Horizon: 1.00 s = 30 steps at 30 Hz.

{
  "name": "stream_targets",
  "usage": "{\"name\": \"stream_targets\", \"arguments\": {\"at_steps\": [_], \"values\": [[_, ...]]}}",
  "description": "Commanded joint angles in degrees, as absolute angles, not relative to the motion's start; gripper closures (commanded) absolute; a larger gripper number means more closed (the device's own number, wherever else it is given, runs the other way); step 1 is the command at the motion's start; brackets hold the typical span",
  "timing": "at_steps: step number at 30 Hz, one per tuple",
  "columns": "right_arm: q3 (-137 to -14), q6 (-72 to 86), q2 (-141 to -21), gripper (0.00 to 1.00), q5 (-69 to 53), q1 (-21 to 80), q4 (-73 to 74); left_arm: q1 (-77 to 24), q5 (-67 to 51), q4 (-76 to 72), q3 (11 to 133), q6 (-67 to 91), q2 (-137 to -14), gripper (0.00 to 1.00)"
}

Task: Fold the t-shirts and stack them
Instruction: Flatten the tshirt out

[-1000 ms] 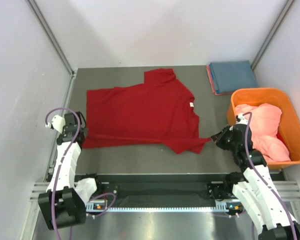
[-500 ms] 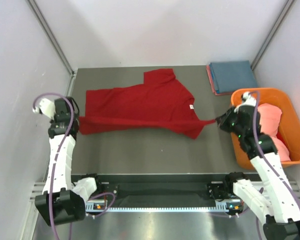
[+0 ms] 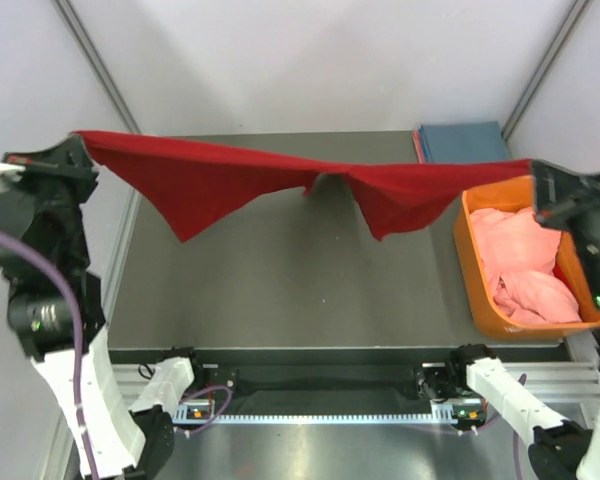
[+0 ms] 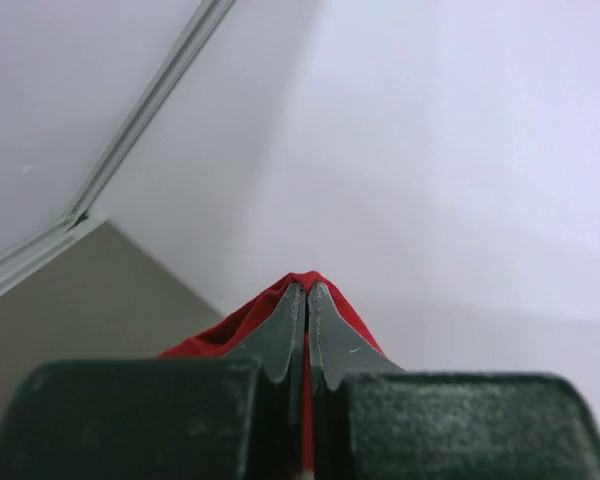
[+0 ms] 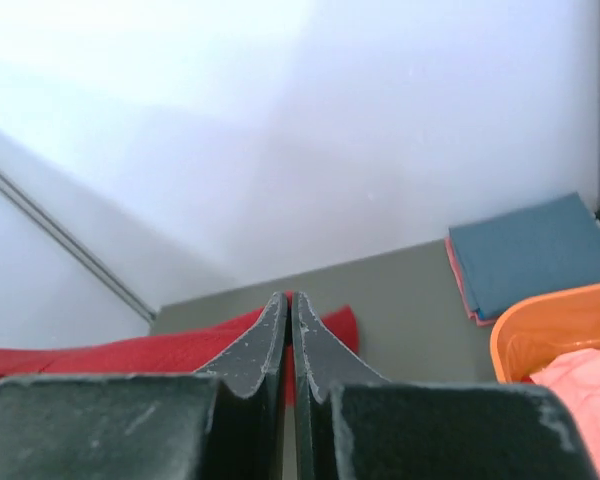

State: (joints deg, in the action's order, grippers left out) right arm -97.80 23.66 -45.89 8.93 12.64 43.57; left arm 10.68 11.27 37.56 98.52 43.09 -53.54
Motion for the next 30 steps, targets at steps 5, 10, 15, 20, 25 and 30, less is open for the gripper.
{"name": "stream_targets", "arguments": {"at_steps": [5,10,15,20,25,30], "values": [[-112.1,25.0,-44.0,1.00,11.3,12.6,53.3,10.3,6.9,42.4,111.0,45.4,-53.6,1.00],[-114.3,21.8,-49.0,1.00,11.4,12.5,49.8,10.3,1.3,42.7,110.9,45.4,-59.1,1.00],[-108.6,21.4,-57.4,1.00,8.1,12.6,36.6,10.3,-3.6,41.9,106.4,43.6,-69.6,1.00],[-112.4,19.7,-73.3,1.00,9.5,12.7,26.4,10.3,-5.6,38.6,106.2,42.4,-80.6,1.00],[-129.1,15.5,-91.9,1.00,9.8,12.7,22.4,10.3,-12.5,24.5,107.4,46.0,-90.5,1.00],[-142.4,13.6,-104.2,1.00,5.4,11.3,12.6,10.2,-12.9,19.0,124.4,49.7,-99.7,1.00]]}}
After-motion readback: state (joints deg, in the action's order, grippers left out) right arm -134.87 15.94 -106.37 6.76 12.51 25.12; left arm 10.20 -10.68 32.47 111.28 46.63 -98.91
